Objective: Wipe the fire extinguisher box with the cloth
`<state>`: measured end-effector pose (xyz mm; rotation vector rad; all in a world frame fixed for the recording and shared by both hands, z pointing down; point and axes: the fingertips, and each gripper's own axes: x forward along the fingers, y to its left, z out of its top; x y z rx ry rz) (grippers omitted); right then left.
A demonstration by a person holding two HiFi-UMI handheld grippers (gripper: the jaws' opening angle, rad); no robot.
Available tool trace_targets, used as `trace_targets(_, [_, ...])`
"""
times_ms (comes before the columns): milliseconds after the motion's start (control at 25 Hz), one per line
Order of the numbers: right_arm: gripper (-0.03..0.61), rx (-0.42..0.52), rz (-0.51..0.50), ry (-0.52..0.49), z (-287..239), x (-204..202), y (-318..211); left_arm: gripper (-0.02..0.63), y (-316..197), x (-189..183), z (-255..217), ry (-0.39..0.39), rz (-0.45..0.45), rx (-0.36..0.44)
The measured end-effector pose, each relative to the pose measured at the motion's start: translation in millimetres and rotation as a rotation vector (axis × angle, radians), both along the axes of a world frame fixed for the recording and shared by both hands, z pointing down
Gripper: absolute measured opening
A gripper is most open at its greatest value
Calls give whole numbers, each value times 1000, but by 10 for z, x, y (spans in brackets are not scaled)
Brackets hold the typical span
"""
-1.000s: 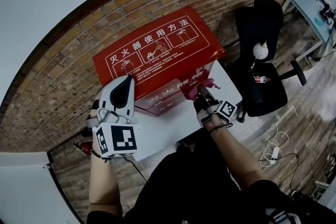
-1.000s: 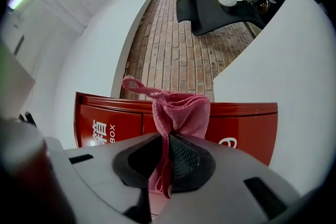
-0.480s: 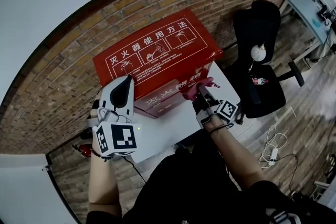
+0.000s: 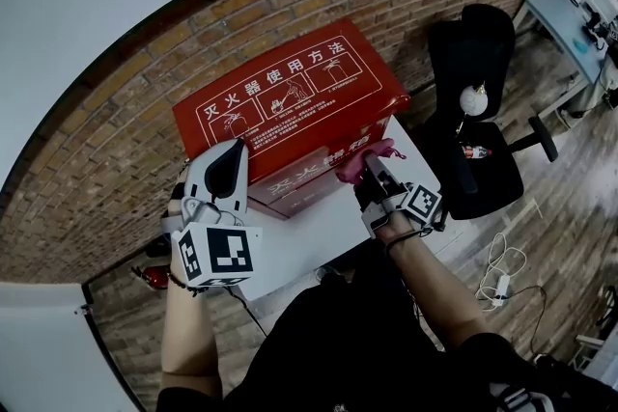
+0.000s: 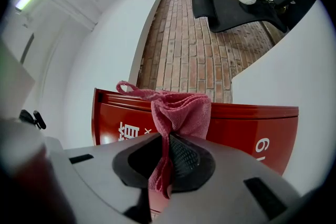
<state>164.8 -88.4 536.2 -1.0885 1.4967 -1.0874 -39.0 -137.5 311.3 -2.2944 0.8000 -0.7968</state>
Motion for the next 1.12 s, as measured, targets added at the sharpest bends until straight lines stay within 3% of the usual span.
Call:
trace_targets(600, [51,136,0,-2,-858,-28,34,12,0,3,3,0,0,2])
trace_targets(1120, [51,163,-28,27,-1255,-56,37,12,8,-4,-1,8,4,8])
